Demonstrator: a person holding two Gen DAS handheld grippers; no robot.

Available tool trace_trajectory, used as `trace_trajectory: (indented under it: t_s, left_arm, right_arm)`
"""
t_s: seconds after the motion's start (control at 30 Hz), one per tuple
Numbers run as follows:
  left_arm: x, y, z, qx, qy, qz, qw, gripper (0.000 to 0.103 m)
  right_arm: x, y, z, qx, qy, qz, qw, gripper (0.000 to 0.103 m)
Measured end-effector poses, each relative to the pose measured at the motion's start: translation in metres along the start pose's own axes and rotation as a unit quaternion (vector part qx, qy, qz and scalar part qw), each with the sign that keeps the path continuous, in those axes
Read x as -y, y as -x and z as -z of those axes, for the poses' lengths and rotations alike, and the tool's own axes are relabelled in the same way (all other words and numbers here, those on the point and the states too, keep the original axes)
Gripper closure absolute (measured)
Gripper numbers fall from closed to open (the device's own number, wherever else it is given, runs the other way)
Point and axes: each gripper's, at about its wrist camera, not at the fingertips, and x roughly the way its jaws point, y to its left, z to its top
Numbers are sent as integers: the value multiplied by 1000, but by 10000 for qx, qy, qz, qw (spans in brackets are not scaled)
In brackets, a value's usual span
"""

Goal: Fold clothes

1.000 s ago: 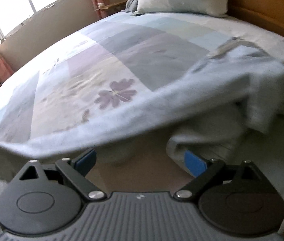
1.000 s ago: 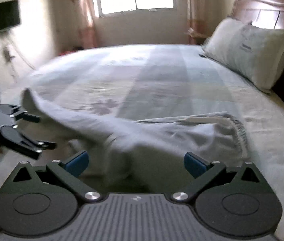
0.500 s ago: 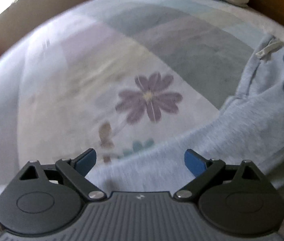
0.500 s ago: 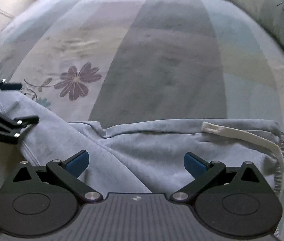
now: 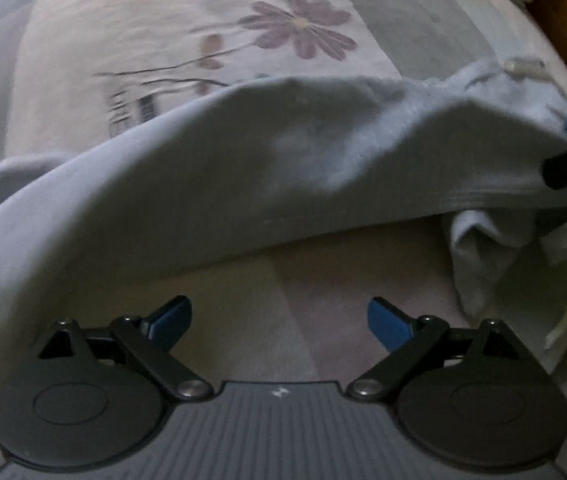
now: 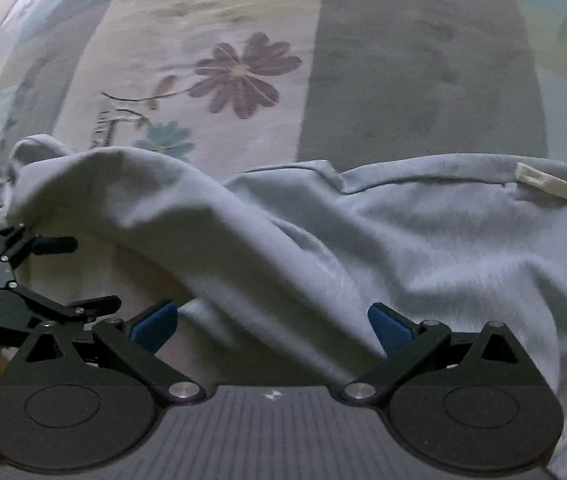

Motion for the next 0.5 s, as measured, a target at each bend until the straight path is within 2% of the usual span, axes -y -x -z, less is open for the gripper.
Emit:
trace_trajectory:
  t_s: [0.13,0.27,0.3,0.4,0.43,0.5]
  left_arm:
    - [-18,40,1,146,574,190,9981,8]
    - [-29,81,-9,326,699,43,9970,8]
    - [-32,89,-13,362,712,-11,9968,8]
    - [-42,106,-29,400,996,-141,9941,9]
    - [-44,110,-34,410,1099,-184,9929,9]
    - [-45,115,-42,406,1316,-520,9891,10]
  right_arm:
    - [-20,44,8,212,-355,16,9991,0]
    - [-36,81,10,593,-577,-219,9963,0]
    - [-39,87,8,671,-560,-297,9957,4]
    - [-40,98,-5,851,-366,-552,9942,32]
    - [-40,98,-11,875,-284,-641,9937,39]
    - [-34,89,-24,820,-172,-743,9937,47]
